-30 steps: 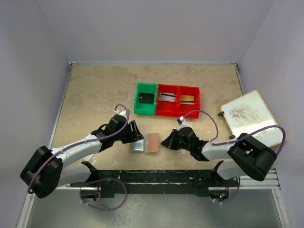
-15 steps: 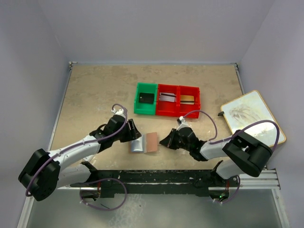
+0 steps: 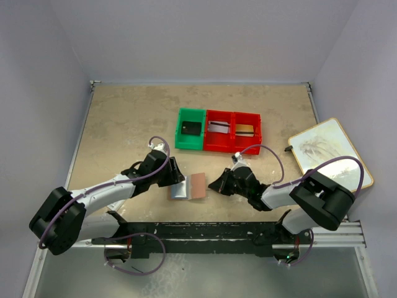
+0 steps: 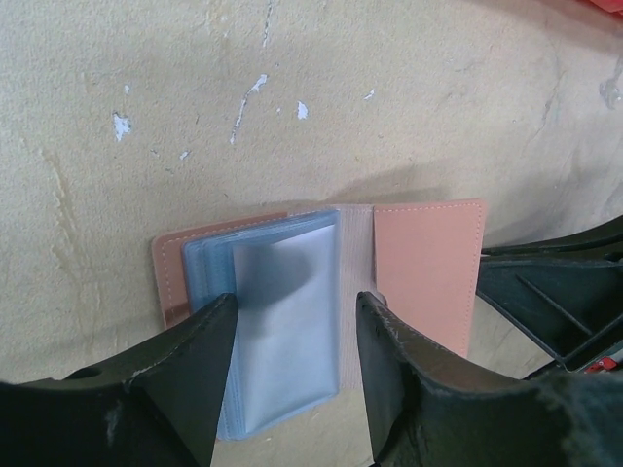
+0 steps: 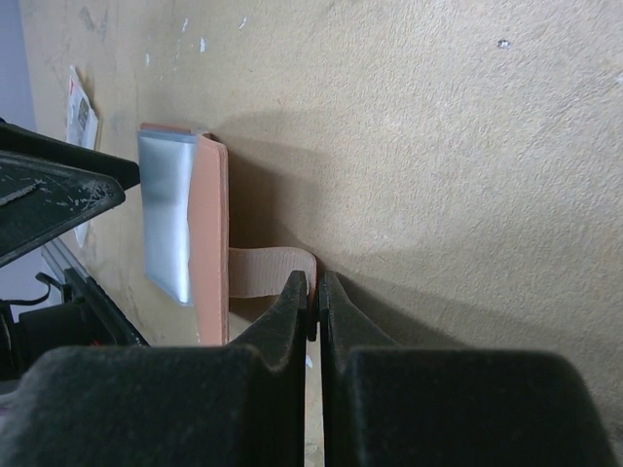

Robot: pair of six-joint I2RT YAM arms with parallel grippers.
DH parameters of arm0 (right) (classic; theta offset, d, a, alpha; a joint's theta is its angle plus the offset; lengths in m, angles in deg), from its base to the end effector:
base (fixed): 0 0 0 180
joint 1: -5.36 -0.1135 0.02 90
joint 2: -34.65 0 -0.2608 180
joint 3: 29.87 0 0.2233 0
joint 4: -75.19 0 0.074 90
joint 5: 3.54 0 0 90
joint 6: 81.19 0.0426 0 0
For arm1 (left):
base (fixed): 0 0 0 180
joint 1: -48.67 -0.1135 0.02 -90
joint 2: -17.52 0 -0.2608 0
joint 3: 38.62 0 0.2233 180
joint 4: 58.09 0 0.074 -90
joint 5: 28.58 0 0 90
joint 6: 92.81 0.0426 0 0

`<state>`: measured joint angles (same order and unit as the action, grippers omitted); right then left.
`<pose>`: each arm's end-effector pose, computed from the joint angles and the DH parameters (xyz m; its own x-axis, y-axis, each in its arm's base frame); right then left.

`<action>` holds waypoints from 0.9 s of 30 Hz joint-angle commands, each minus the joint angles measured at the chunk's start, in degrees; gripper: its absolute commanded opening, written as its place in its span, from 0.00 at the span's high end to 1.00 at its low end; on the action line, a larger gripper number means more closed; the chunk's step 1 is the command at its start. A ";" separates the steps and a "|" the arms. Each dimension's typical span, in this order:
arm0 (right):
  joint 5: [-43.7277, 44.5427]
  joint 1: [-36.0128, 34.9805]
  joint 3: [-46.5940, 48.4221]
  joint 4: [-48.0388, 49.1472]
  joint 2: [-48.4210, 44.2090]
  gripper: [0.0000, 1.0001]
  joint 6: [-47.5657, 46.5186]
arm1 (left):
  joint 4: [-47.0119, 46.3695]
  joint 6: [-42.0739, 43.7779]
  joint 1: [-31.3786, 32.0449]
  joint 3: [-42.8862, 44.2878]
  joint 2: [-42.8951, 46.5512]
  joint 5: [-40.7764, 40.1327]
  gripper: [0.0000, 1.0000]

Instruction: Take the credit cards out of the card holder

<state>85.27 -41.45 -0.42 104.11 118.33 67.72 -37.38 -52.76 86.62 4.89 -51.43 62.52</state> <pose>0.1549 0.1663 0.1417 -0.7863 0.4133 -0.4592 -0.1325 0.6132 0.7787 0.1641 -0.1290 0.1769 -0.8446 -0.3119 -0.4352 -0.0329 0.8415 -0.5392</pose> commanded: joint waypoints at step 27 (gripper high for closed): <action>1.20 0.14 -1.52 -5.40 2.28 1.00 -1.21 | 4.54 0.17 1.32 2.60 1.33 -5.30 0.51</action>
<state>85.27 -41.45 -0.44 104.70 118.68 67.81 -32.48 -52.74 87.50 6.14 -50.71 57.34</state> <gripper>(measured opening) 0.026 0.494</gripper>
